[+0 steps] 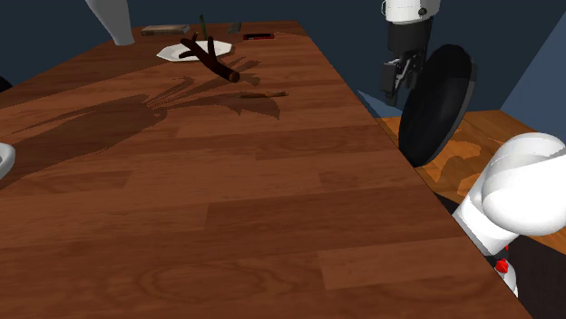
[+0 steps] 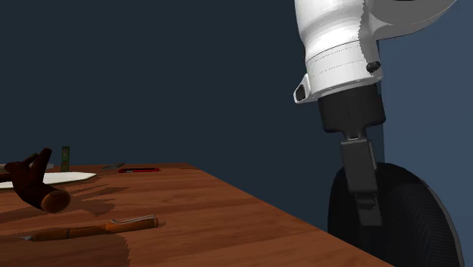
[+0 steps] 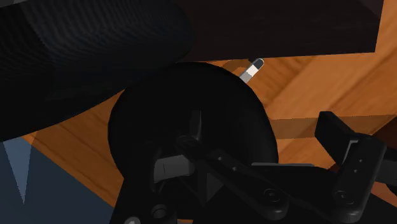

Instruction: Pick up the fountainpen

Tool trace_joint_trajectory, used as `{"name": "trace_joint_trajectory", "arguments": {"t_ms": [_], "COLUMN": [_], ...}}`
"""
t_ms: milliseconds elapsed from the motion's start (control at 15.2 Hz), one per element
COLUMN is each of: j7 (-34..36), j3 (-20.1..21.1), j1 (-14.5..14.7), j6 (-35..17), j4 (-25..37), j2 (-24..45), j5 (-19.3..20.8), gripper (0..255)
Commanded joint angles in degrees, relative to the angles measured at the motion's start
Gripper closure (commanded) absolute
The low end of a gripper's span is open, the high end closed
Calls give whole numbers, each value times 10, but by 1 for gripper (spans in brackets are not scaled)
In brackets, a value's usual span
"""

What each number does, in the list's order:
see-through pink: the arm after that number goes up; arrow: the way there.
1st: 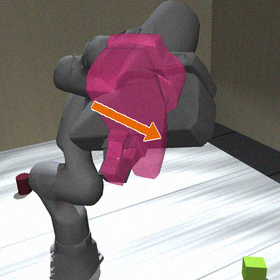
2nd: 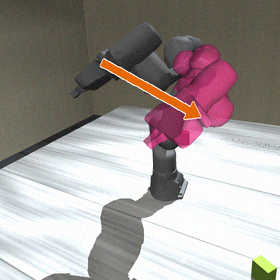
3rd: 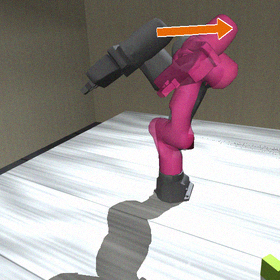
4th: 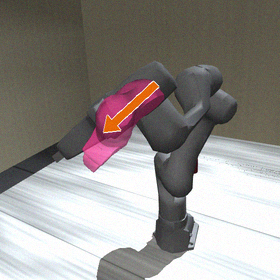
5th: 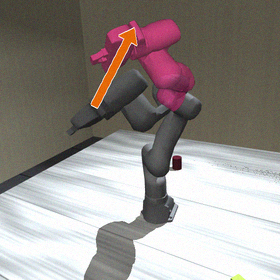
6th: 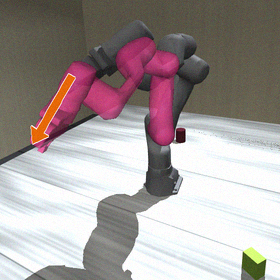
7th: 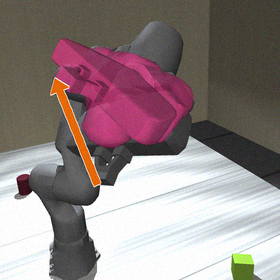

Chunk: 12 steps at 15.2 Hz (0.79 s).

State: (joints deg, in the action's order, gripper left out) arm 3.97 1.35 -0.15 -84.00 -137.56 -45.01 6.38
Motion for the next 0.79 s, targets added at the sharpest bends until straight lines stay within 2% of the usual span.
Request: {"name": "trace_joint_trajectory", "arguments": {"t_ms": [0, 726], "j7": [0, -145], "j3": [0, -3], "j1": [0, 67], "j6": [0, -88], "j4": [0, 159], "j2": [0, 210], "j5": [0, -12], "gripper": [0, 0]}}
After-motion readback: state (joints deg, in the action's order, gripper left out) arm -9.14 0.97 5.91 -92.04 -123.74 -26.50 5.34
